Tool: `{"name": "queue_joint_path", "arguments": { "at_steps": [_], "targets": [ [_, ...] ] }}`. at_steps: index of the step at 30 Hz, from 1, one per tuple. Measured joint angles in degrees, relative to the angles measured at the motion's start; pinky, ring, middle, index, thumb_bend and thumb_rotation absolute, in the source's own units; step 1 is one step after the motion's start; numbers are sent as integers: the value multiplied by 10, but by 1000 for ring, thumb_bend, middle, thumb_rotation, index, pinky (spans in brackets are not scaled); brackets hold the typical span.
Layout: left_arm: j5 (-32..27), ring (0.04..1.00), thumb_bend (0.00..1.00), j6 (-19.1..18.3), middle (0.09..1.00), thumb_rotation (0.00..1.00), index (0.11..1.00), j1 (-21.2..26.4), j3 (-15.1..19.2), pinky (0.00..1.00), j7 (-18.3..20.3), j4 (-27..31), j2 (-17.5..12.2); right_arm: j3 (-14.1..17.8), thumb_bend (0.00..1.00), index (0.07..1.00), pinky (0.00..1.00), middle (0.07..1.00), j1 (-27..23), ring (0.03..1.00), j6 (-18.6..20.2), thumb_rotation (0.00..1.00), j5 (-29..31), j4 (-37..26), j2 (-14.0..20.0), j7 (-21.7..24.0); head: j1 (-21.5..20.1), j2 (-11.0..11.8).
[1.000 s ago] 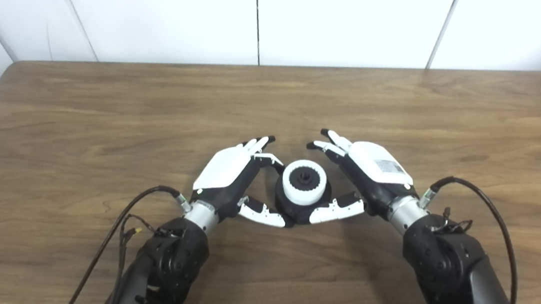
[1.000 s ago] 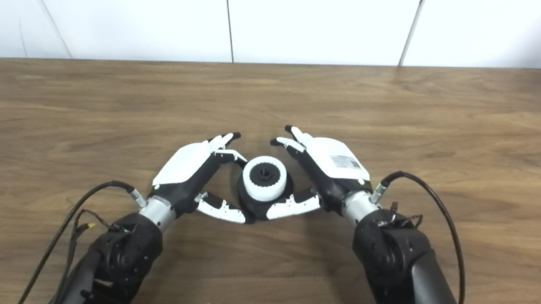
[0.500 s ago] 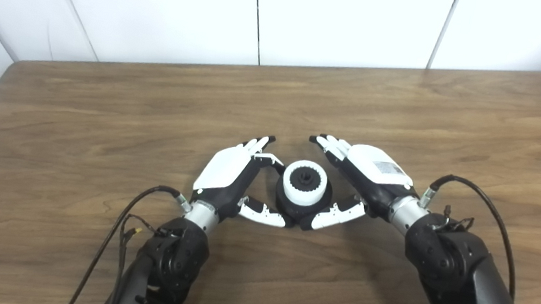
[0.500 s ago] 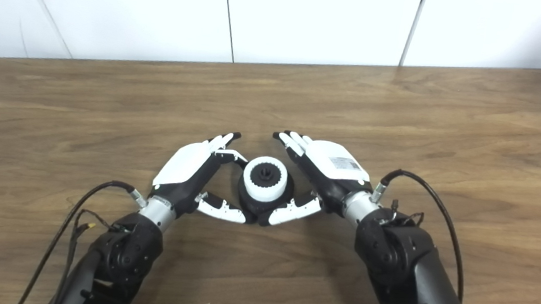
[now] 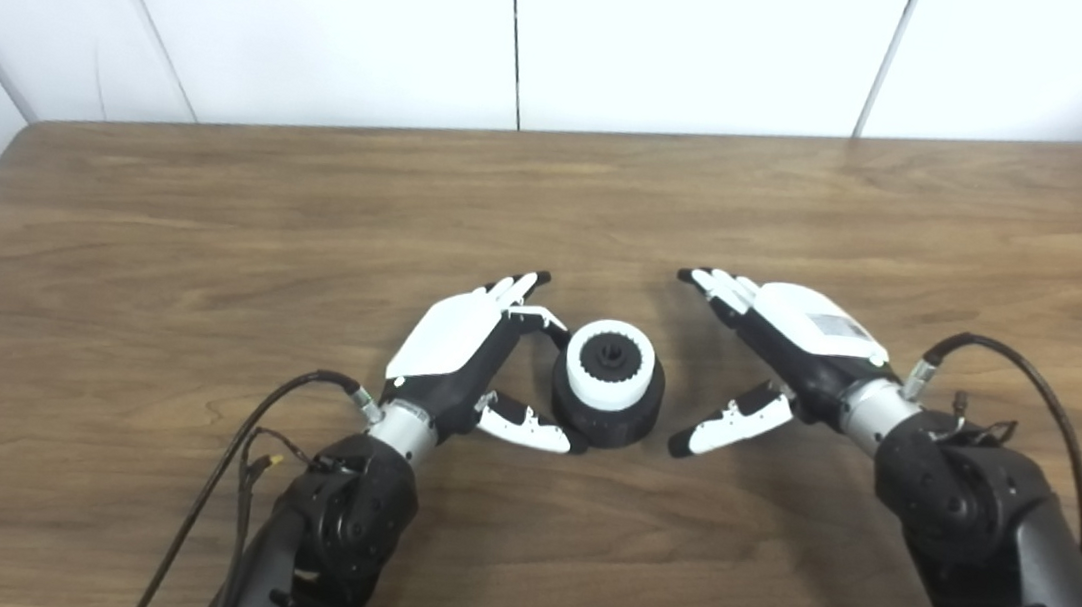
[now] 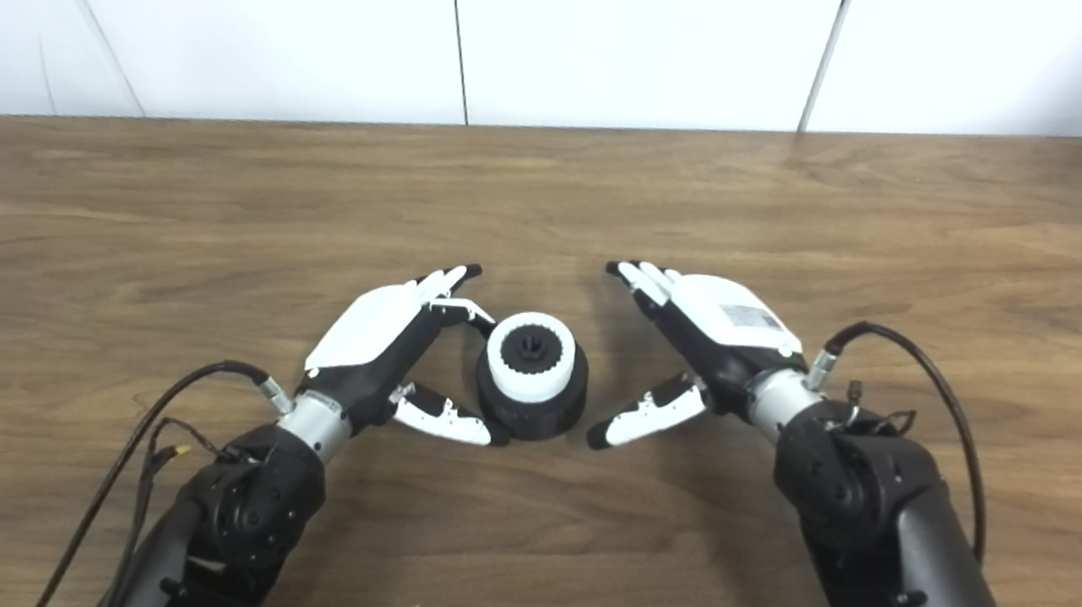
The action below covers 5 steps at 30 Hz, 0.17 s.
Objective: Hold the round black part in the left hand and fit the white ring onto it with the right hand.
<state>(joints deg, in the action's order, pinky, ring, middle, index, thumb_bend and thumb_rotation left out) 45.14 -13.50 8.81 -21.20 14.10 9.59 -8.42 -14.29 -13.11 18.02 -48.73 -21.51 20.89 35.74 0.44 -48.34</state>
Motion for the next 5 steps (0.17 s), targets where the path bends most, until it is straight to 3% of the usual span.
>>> {"name": "queue_joint_path", "arguments": {
  "at_steps": [5],
  "targets": [
    [-1,1000,963,0,1000,308,633,0,3,1000,1,0,-1,10,1000,1000,921,1000,11,1000,1,434,2,0,3,-3,-4,1]
  ]
}}
